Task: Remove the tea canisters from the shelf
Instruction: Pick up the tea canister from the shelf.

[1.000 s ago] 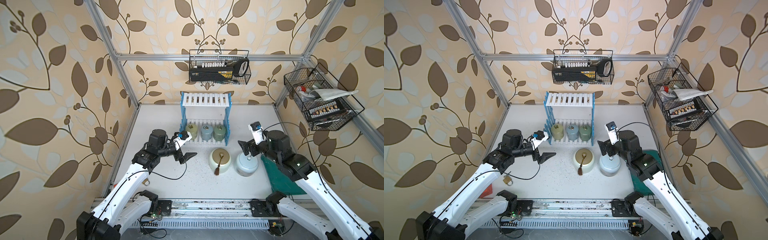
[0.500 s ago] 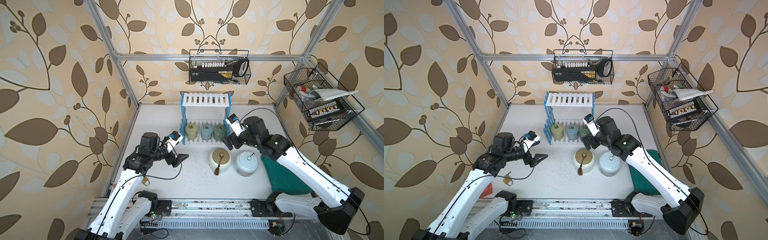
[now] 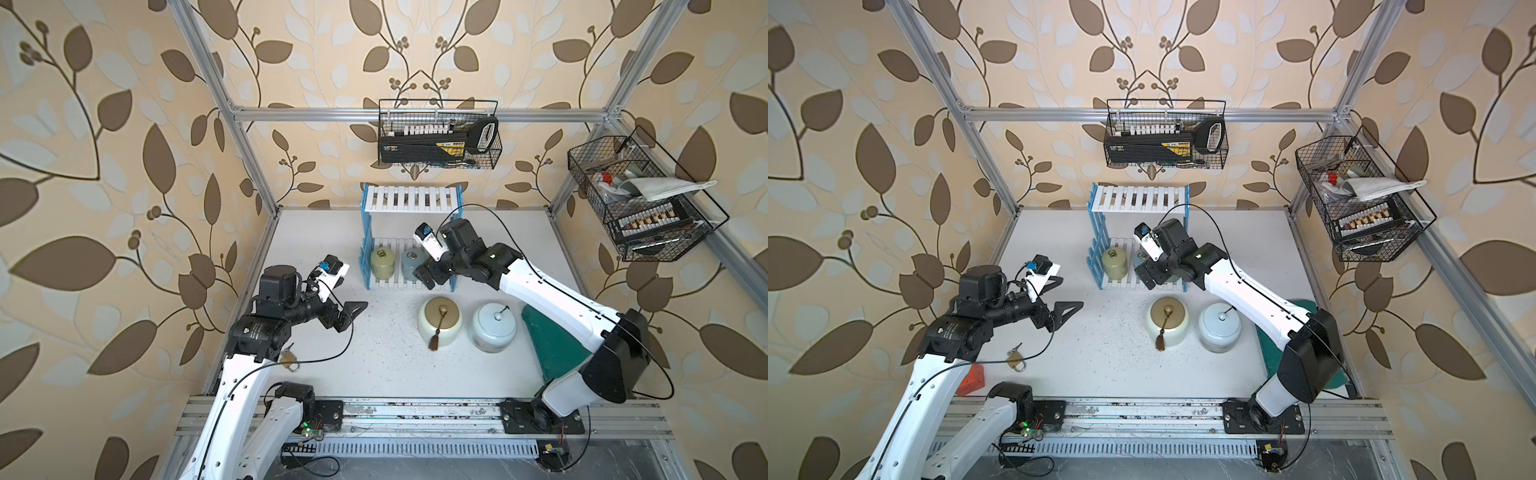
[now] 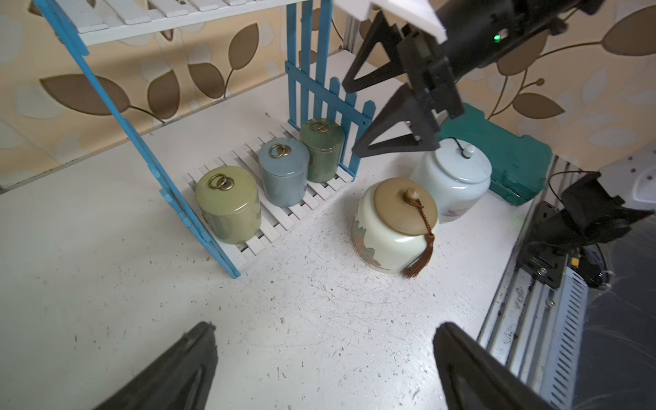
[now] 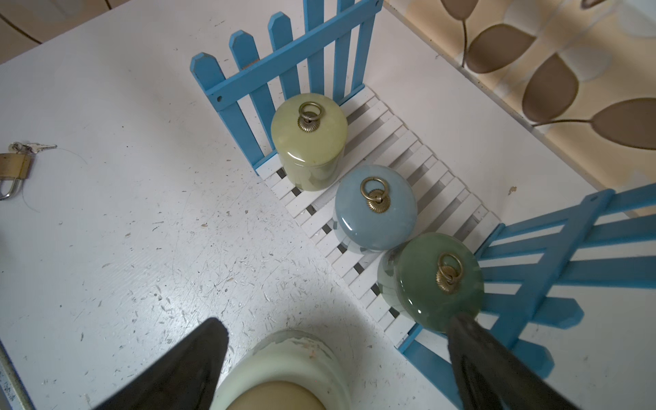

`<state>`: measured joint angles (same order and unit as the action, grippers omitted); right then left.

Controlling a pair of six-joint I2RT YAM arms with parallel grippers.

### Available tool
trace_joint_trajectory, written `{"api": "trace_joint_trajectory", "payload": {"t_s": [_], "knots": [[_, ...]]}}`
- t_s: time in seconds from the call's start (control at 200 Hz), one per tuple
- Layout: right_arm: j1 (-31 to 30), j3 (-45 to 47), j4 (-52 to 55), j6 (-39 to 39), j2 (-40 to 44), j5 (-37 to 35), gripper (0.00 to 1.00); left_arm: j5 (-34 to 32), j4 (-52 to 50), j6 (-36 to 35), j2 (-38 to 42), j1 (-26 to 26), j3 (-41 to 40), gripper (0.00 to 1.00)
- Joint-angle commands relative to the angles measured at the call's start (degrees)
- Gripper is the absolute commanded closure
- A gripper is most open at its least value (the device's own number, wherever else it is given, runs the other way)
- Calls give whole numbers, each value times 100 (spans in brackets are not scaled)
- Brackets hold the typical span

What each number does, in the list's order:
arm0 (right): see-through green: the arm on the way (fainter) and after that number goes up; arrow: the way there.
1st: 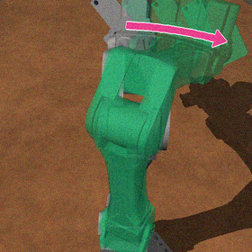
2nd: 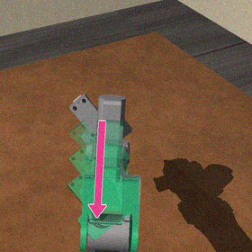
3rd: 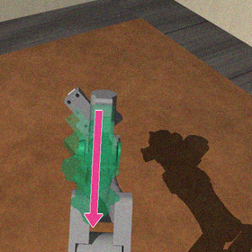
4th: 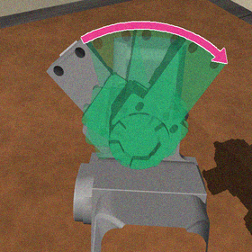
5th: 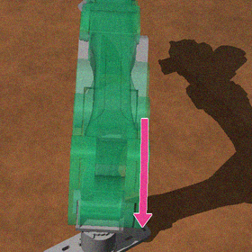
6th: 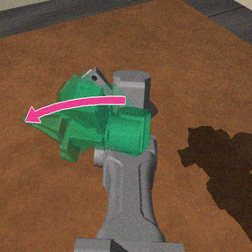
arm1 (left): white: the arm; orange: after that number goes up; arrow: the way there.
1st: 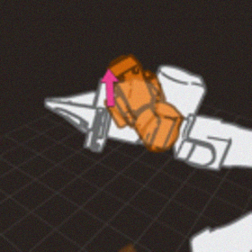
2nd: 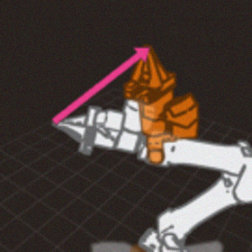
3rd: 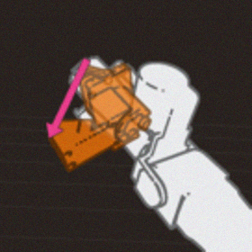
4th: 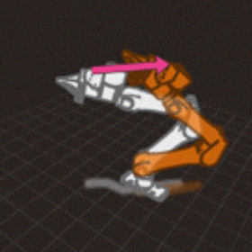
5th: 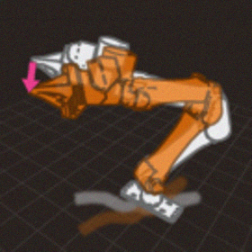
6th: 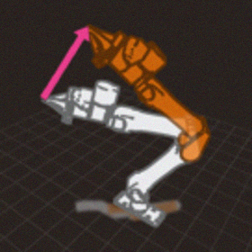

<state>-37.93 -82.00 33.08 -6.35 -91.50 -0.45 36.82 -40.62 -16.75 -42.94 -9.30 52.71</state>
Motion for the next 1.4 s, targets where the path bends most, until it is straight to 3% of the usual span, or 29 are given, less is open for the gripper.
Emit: {"api": "trace_joint_trajectory", "payload": {"t_s": [0.0, 0.275, 0.48, 0.62, 0.9, 1.395], "knots": [[-30, -360, -74, -157, -336, 150, 1, 244, -93, -73, 65, 86, 149, 1], [-56, -1032, -13, -374, -1152, 50, 1, -863, 792, 679, 464, 650, -553, 1], [-65, -1423, 68, -282, -1699, -140, 1, -737, 1131, 1517, 856, 1299, -969, 1], [-64, -1550, -1, 66, -2002, -432, 1, -836, 1403, 1680, 930, 1495, -1084, 1], [-56, -1729, -78, 605, -2508, -643, 1, -927, 1546, 1891, 894, 1576, -1220, 1], [134, -2002, -40, 520, -2846, -860, 1, -846, 1621, 1939, 901, 1697, -1324, 1]]}}
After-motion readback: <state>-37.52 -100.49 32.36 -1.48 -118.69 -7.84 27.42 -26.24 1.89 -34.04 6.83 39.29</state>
